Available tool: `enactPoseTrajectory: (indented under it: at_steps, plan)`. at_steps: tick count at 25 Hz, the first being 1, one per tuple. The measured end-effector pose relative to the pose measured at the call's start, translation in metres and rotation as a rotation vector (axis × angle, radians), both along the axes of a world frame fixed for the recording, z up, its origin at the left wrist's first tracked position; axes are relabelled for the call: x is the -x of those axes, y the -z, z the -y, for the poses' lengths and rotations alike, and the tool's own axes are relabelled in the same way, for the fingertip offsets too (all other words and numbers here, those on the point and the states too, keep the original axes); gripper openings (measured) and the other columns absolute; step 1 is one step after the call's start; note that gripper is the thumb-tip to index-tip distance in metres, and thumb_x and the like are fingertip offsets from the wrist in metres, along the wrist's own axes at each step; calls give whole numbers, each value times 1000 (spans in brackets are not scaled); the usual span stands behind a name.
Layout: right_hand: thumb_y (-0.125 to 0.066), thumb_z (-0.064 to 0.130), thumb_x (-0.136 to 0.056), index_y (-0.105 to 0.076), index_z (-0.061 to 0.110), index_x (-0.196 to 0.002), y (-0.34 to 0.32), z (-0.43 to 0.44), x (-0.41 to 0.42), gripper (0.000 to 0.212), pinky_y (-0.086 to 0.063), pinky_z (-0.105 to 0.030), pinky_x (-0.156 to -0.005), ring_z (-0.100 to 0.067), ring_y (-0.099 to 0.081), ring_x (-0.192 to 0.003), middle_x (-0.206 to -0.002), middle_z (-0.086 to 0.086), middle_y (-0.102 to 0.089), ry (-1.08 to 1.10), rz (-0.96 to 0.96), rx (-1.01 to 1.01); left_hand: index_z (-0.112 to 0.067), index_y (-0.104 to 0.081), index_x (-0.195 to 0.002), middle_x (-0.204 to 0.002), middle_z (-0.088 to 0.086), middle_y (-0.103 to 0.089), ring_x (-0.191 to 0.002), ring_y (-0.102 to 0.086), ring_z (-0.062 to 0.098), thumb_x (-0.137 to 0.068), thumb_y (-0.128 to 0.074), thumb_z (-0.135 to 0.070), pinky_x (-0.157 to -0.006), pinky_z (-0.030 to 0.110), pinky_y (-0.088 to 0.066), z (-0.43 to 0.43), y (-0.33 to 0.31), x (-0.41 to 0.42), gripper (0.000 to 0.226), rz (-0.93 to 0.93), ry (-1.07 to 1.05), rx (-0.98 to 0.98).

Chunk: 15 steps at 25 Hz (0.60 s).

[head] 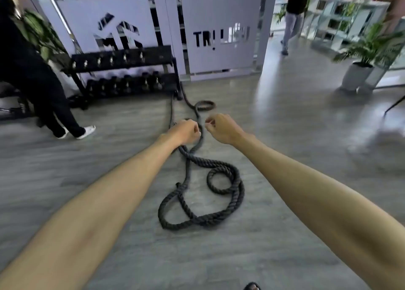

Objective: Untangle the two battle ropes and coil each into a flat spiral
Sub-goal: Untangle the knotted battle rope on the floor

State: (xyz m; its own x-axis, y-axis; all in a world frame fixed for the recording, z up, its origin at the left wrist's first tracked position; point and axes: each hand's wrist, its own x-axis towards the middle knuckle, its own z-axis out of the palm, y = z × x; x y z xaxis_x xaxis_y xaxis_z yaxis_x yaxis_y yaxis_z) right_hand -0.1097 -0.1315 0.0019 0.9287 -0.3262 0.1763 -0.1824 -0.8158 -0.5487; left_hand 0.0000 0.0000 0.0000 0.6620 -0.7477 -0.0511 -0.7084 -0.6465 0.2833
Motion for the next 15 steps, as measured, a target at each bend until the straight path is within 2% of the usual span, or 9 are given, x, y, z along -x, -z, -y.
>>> enactPoseTrajectory:
  at_steps: [3, 5, 8, 10, 13, 15]
  plan:
    - [-50, 22, -102, -68, 4, -118, 34, 68, -17, 30, -51, -45, -94, -35, -62, -112, -119, -16, -70, -14, -211, -23, -11, -68, -90, -90, 6, -71, -92, -65, 27, -97, -54, -28, -92, 36, -49, 64, 34, -10, 24, -166, 57, -108]
    - [-48, 22, -103, -66, -1, -118, 58, 109, -28, 32, -50, -47, -95, -37, -60, -114, -121, -19, -68, -27, -365, -28, -8, -66, -91, -89, 11, -72, -82, -66, 25, -99, -53, -27, -96, 36, -47, 98, 56, -18, 24, -294, 90, -157]
    - [-46, 22, -105, -65, -3, -120, 91, 162, -58, 35, -48, -47, -98, -39, -58, -117, -125, -20, -65, -67, -520, -30, -9, -67, -102, -86, 7, -71, -78, -69, 23, -99, -55, -30, -89, 39, -54, 148, 84, -46, 24, -385, 122, -186]
    - [-44, 22, -105, -66, -4, -119, 117, 196, -83, 37, -48, -46, -99, -38, -59, -117, -125, -20, -66, -86, -601, -32, -10, -67, -106, -90, 6, -69, -82, -65, 23, -99, -55, -29, -92, 41, -52, 178, 106, -76, 24, -397, 126, -204]
    - [-42, 21, -105, -66, -3, -121, 148, 243, -131, 37, -49, -43, -97, -38, -59, -116, -126, -20, -65, -100, -682, -32, -7, -68, -109, -106, 12, -70, -100, -64, 29, -99, -55, -26, -94, 40, -51, 225, 135, -134, 25, -409, 121, -231]
    - [-42, 20, -107, -65, -3, -123, 160, 274, -165, 37, -49, -40, -95, -37, -59, -116, -128, -20, -64, -92, -714, -49, -7, -67, -112, -106, 9, -68, -101, -63, 27, -100, -53, -26, -95, 37, -49, 255, 149, -176, 26, -430, 104, -253]
